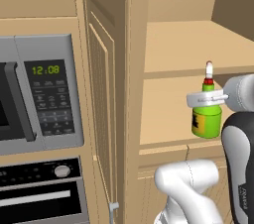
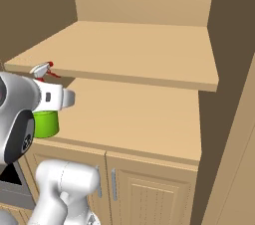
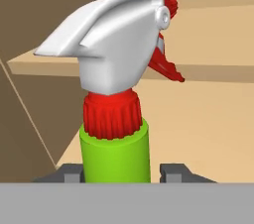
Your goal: Move the cutting board and knife to the sink. Then move spray from the cabinet to the counter.
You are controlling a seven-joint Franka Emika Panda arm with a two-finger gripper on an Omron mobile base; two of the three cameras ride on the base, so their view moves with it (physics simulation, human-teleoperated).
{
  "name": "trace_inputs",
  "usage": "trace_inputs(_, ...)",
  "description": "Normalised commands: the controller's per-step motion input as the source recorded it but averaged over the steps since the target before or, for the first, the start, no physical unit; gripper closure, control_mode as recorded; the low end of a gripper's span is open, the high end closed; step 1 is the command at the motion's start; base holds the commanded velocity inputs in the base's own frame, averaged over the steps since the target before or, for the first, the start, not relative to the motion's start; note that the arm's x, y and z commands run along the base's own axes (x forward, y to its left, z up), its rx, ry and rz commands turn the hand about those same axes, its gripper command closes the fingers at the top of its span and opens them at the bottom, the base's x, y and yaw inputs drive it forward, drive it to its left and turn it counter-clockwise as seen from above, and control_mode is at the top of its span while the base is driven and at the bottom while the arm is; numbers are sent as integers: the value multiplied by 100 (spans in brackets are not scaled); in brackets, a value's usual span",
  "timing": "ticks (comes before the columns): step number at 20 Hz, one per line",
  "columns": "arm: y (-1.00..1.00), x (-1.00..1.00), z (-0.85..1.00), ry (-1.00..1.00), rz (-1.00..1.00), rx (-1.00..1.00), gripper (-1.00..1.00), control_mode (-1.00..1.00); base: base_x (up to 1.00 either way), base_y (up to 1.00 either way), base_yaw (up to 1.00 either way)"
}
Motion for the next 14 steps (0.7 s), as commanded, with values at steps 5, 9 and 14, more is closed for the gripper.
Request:
trace_inputs(5,0,0,0,0,0,0,100,100,-29,-1,0)
trace_inputs(9,0,0,0,0,0,0,100,100,-62,-7,0)
trace_inputs(14,0,0,0,0,0,0,100,100,-74,-7,0)
